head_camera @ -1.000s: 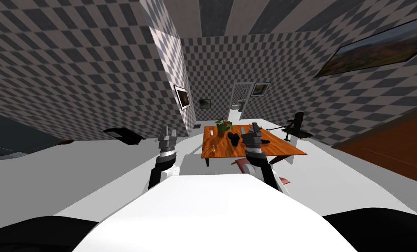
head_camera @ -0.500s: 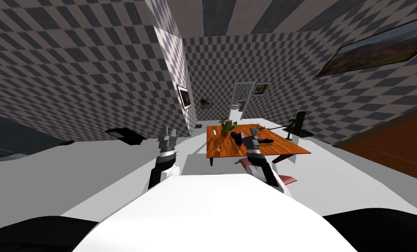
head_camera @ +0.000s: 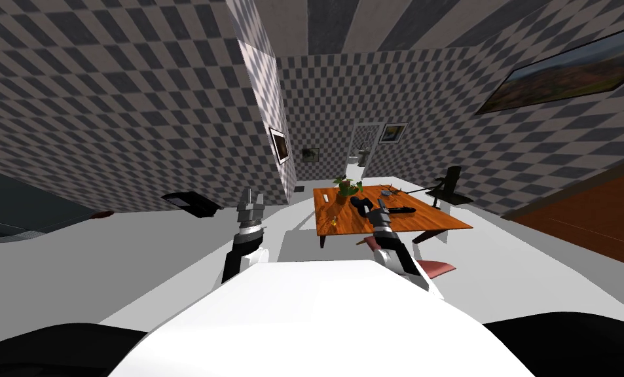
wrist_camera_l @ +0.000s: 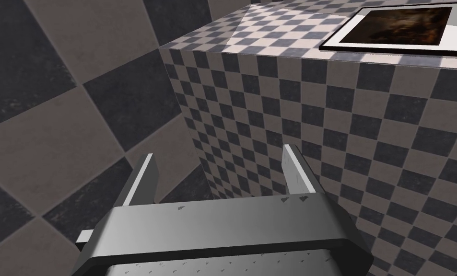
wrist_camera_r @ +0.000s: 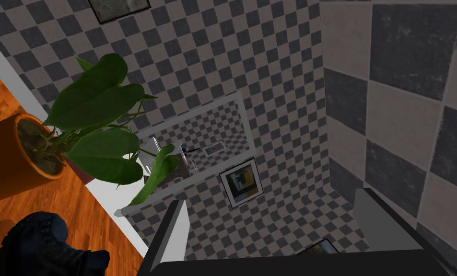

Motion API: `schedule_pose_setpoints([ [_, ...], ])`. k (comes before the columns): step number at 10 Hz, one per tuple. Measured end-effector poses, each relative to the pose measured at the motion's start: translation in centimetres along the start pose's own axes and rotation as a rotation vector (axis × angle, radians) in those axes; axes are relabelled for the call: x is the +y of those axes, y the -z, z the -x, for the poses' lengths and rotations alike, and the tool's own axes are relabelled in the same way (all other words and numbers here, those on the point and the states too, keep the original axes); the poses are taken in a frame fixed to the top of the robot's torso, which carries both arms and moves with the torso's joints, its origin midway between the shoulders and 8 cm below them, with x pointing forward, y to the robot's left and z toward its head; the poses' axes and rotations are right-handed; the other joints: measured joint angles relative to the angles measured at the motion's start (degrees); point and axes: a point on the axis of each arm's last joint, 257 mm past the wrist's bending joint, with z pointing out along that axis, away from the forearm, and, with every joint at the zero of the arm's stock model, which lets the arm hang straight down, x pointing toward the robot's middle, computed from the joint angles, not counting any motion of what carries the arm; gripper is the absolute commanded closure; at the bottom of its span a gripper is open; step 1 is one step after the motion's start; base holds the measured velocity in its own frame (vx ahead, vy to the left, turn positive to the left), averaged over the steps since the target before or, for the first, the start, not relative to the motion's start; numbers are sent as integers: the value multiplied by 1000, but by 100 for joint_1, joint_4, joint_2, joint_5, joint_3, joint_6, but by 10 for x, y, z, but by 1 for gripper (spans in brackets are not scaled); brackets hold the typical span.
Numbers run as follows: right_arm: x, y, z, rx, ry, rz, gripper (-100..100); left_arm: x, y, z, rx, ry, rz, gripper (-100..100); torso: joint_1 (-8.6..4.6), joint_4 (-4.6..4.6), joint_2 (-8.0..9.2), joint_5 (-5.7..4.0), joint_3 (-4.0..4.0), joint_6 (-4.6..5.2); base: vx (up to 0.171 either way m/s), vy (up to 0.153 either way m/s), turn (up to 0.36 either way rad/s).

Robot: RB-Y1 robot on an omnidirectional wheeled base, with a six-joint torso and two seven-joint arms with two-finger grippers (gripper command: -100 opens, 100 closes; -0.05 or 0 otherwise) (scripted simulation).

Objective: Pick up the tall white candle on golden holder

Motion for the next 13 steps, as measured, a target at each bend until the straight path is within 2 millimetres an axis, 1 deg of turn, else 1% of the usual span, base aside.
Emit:
schedule_pose_setpoints([
  [1, -11, 4, 16, -31, -20, -30, -100, 0, 0, 0, 0, 0, 0, 0, -12, 1, 3, -4, 2, 0, 26, 217, 4],
  [2, -22, 8, 32, -66, -43, -59, -100, 0, 0, 0, 0, 0, 0, 0, 6, -1, -6, -1, -3, 0, 14, 159, -15],
  [4, -39, 13, 61, -126, -84, -106, -100, 0, 0, 0, 0, 0, 0, 0, -22, 0, -2, -5, -1, 0, 2, 114, 3],
  [5, -48, 15, 70, -149, -97, -126, -100, 0, 0, 0, 0, 0, 0, 0, -34, 0, -1, -7, -1, 0, 18, 129, 11],
  [6, -55, 17, 83, -177, -120, -142, -100, 0, 0, 0, 0, 0, 0, 0, -27, -1, -6, -7, -3, 0, 20, 107, -5],
  [8, -76, 25, 109, -238, -158, -181, -100, 0, 0, 0, 0, 0, 0, 0, -30, 0, -1, -8, -1, 0, 25, 148, 15],
  [9, -82, 35, 130, -280, -180, -206, -100, 0, 0, 0, 0, 0, 0, 0, -13, -2, -14, -3, -7, 1, 58, 137, -13],
  [10, -91, 40, 141, -312, -206, -224, -100, 0, 0, 0, 0, 0, 0, 0, -22, -4, -19, -4, -11, -1, 10, 57, 1],
  [11, -97, 42, 146, -328, -215, -237, -100, 0, 0, 0, 0, 0, 0, 0, -47, -2, -9, -9, -5, 0, 12, 79, 24],
  [13, -112, 52, 167, -384, -253, -264, -100, 0, 0, 0, 0, 0, 0, 0, -47, -1, -6, -9, -3, 1, 18, 86, 9],
])
